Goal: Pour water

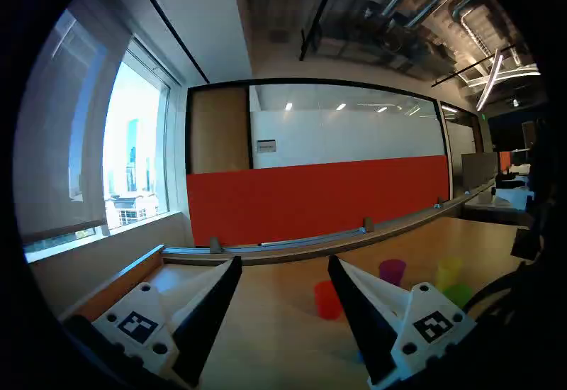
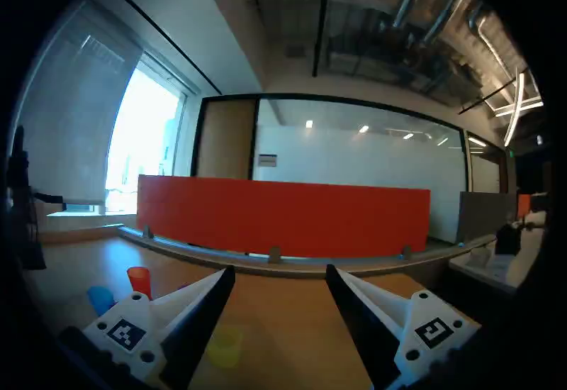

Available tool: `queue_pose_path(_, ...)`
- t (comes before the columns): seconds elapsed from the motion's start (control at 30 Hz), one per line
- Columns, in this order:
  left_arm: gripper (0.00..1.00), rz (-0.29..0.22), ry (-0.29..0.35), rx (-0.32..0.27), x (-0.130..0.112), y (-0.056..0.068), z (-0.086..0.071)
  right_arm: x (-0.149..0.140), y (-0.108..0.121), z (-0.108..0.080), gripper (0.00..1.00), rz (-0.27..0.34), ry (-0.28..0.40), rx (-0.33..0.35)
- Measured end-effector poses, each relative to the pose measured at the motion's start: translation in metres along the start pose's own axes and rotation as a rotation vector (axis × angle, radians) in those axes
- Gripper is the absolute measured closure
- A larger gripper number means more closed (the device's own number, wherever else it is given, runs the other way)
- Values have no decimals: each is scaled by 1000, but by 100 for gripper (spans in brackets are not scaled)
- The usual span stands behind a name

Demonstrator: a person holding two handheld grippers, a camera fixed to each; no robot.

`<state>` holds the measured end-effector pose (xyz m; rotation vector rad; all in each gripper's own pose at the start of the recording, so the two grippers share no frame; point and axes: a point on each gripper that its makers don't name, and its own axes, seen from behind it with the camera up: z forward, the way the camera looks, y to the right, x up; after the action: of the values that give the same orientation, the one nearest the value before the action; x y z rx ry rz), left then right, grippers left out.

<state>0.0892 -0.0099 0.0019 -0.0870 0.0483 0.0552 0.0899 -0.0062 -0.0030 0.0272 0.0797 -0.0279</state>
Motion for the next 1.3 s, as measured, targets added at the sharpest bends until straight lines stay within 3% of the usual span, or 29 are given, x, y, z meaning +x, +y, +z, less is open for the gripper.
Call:
queue_pose_path(0.37, 10, -45, -7, 47, -23, -3, -3, -14, 8, -5, 1, 33, -12, -51)
queue_pose_path(0.77, 10, -11, 11, 84, -52, -3, -3, -33, 34, -6, 1, 82, -57, -127)
queue_pose_path(1.07, 10, -1, 13, 105, -72, 0, -4, -34, 36, -3, 1, 76, -81, -146)
queue_pose_path(1.3, 10, -25, 13, 127, -86, -3, -7, -32, 32, 1, 1, 72, -88, -157)
